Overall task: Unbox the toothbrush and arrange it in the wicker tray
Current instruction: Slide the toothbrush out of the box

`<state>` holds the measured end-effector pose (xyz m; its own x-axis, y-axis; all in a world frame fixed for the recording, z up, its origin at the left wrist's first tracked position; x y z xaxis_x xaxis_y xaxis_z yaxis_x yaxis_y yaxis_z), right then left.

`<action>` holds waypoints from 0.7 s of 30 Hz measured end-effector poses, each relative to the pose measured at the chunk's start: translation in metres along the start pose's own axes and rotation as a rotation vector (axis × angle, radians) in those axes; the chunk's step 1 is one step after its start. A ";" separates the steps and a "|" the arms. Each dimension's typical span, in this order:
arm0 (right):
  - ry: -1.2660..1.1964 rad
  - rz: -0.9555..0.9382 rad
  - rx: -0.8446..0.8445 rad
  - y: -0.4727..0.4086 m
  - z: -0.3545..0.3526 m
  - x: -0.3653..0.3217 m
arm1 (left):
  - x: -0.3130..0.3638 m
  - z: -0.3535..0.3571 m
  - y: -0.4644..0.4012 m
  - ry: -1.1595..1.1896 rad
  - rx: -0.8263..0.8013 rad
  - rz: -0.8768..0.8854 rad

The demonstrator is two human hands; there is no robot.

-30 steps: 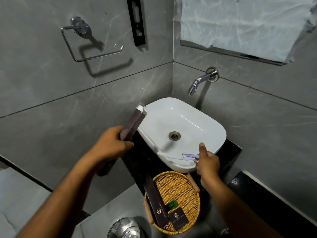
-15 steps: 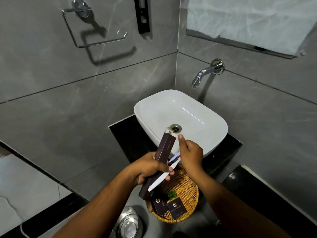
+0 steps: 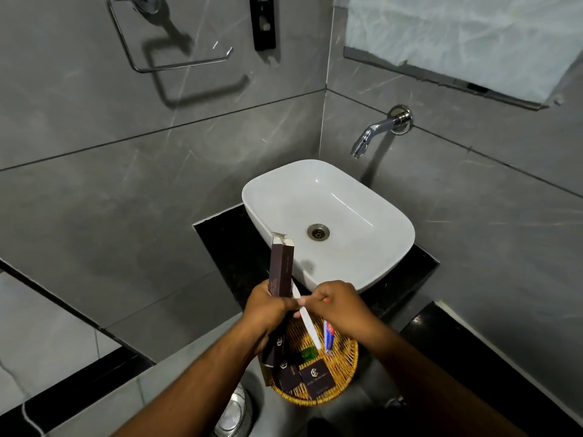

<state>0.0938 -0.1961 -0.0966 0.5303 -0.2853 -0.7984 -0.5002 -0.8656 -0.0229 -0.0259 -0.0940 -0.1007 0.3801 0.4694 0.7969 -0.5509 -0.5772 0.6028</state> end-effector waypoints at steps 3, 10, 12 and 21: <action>-0.033 -0.032 -0.083 0.000 0.006 -0.004 | -0.004 -0.001 -0.005 -0.009 0.015 -0.011; 0.242 -0.064 -0.078 0.008 0.014 -0.004 | -0.011 -0.001 -0.013 -0.060 0.018 -0.009; 0.292 -0.100 -0.089 0.009 0.019 -0.008 | -0.011 -0.001 -0.015 -0.087 0.029 -0.009; 0.482 0.012 -0.163 0.011 0.029 0.003 | -0.019 -0.010 -0.026 -0.071 0.088 0.018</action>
<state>0.0703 -0.1944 -0.1164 0.8000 -0.4198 -0.4287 -0.4154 -0.9031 0.1092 -0.0261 -0.0814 -0.1319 0.4240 0.4123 0.8064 -0.4919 -0.6427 0.5873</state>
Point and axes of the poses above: each hand's wrist, its own y-axis away from the middle knuckle, its own z-axis out of the palm, x = y × z, the point moved 5 cm from there along -y, towards the middle knuckle, and after that the axes turned 10 degrees about -z, right-handed, at the moved point
